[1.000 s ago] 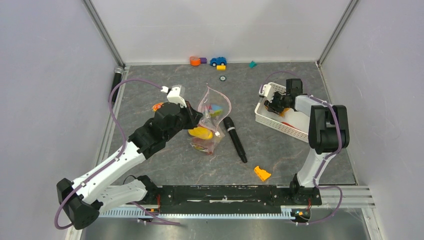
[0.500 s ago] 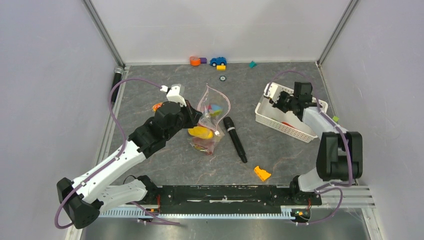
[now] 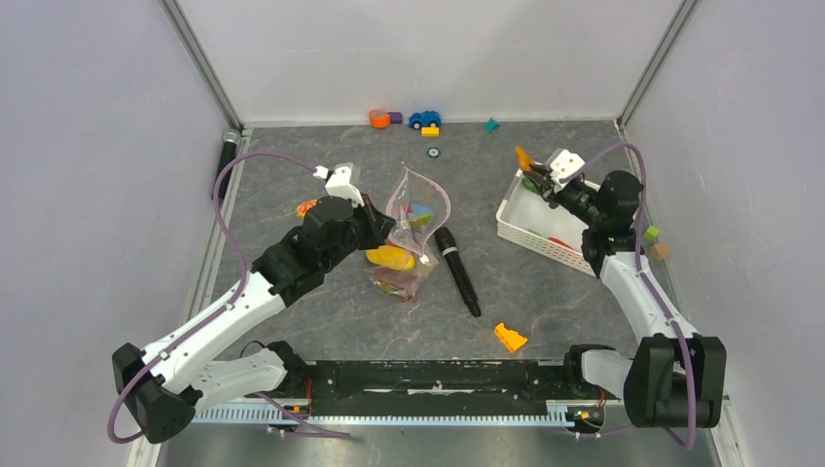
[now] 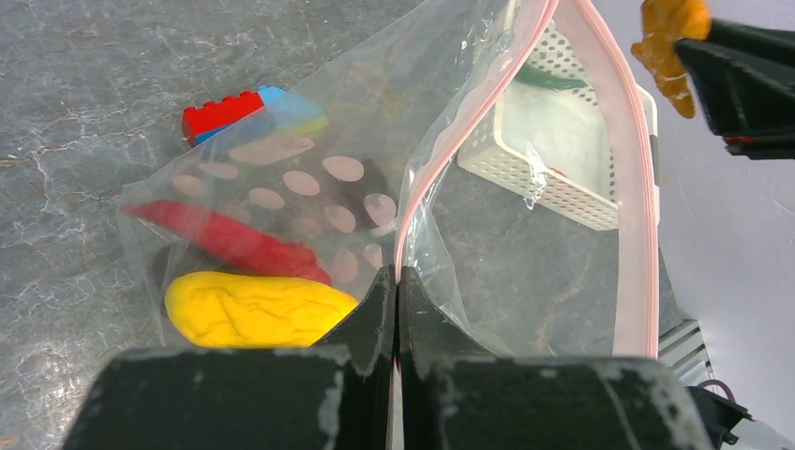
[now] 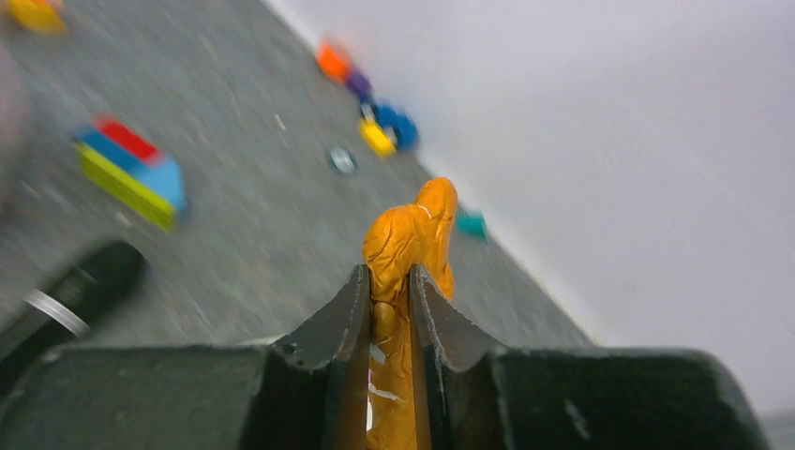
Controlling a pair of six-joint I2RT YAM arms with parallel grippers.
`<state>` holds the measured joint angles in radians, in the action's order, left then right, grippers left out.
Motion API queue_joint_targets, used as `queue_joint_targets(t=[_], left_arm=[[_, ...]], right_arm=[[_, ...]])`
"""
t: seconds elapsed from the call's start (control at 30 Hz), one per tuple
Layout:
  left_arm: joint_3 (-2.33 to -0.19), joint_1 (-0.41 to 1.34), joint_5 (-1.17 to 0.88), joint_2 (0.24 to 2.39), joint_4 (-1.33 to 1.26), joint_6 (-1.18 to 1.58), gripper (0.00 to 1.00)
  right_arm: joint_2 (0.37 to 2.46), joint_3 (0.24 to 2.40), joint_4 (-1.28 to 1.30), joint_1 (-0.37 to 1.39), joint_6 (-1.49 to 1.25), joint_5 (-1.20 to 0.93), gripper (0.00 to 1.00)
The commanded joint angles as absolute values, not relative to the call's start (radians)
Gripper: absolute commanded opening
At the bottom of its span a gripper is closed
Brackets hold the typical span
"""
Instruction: Place the food in the zip-top bag and seal the zipper
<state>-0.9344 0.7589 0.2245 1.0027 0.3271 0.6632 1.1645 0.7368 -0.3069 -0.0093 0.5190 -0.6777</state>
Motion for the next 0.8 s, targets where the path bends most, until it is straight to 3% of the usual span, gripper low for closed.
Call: queue_joint_targets(t=[0.0,0.2,0.4,0.63,0.77], left_arm=[[-0.968,0.759,0.200,1.006,0.302,0.700,0.02],[-0.967,0.759,0.192,1.010,0.305,0.699,0.02],[-0.983,0.759,0.184,1.025,0.323,0.692,0.02],[-0.997,0.759,0.170,1.001,0.321,0.686,0.02],[-0.997,0.759,0.167,0.991,0.312,0.684,0.02]], right_arm=[[1.118,0.658,-0.873,0.016,-0.026,-0.978,0.11],[1.131,0.567,-1.490,0.097,-0.518,-1.038,0.13],[1.270,0.712,-1.936,0.215,-1.025,-1.078,0.10],[1.327,0.832,-1.874,0.358,-1.017,-1.054,0.09],[1.298,0.909,-1.458,0.430,-0.678,-1.012,0.09]])
